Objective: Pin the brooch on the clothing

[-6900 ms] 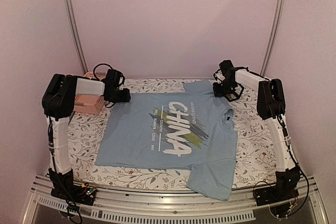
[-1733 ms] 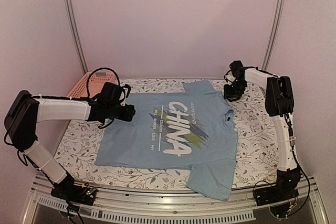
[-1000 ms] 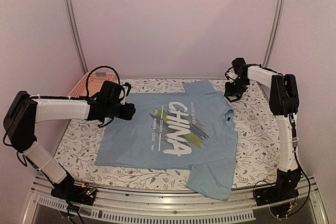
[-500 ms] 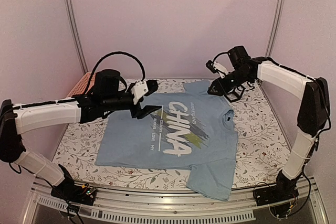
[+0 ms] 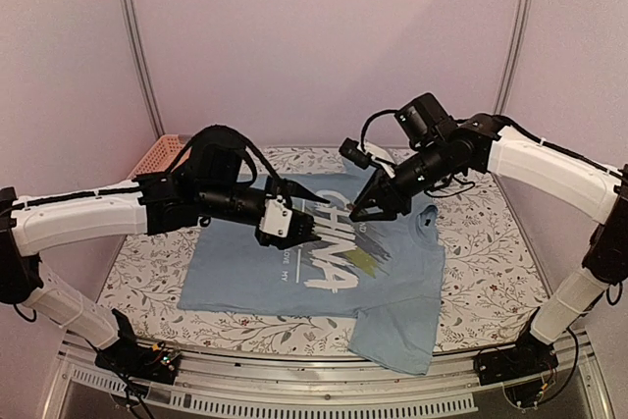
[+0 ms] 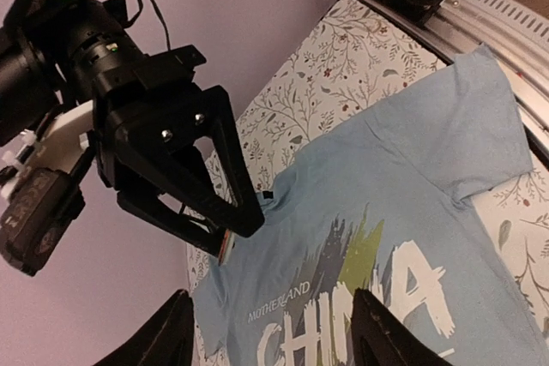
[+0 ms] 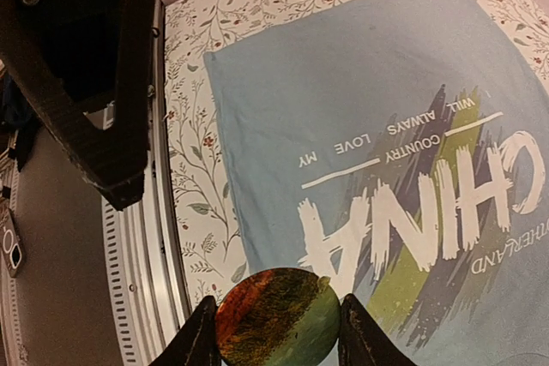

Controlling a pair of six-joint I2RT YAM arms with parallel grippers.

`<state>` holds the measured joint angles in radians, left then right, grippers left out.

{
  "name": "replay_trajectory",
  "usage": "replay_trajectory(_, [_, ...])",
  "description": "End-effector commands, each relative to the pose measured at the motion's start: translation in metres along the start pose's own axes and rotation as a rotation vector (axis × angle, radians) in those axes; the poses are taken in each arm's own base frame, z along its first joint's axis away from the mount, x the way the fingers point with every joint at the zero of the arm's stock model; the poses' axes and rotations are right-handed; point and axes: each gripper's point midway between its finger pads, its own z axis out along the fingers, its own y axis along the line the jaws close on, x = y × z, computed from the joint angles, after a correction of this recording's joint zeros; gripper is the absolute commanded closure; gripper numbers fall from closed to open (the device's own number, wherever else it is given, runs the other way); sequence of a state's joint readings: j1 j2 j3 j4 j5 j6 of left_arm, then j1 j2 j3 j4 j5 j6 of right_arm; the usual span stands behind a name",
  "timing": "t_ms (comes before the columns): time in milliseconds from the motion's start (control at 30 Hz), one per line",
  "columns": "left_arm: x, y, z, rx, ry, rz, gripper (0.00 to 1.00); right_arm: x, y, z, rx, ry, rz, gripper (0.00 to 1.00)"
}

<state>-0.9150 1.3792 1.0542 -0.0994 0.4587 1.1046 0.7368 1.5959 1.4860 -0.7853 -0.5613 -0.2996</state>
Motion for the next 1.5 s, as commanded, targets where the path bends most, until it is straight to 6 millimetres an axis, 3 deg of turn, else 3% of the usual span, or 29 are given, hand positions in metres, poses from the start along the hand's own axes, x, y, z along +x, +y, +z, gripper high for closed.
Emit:
replay_trajectory(0, [-0.014,-0.014,0.001,0.04,0.032,0.086,0.45,0.001,0.042,0.002,-0.124,0.041,-0.011,0.64])
replay_trajectory(233, [-0.008,-0.024,0.016,0.059,0.084,0.1,0.47,-0.006,0.06,0.005,-0.162,0.042,-0.036,0.64])
replay_trajectory(600, [-0.013,-0.002,0.021,-0.053,0.086,0.149,0.5,-0.007,0.07,0.012,-0.203,0.049,-0.057,0.64])
replay_trajectory(733, [-0.016,-0.004,0.025,-0.04,0.063,0.135,0.56,-0.008,0.07,0.013,-0.203,0.049,-0.063,0.64])
replay_trajectory(933, [-0.018,-0.006,0.026,-0.023,0.054,0.12,0.72,-0.01,0.069,0.012,-0.195,0.048,-0.067,0.64])
replay_trajectory(1267, [-0.019,-0.008,0.028,-0.015,0.041,0.121,0.74,-0.011,0.067,0.015,-0.19,0.051,-0.068,0.64])
replay_trajectory(1467, [-0.022,-0.009,0.03,-0.011,0.028,0.122,0.81,-0.011,0.066,0.016,-0.188,0.053,-0.069,0.64])
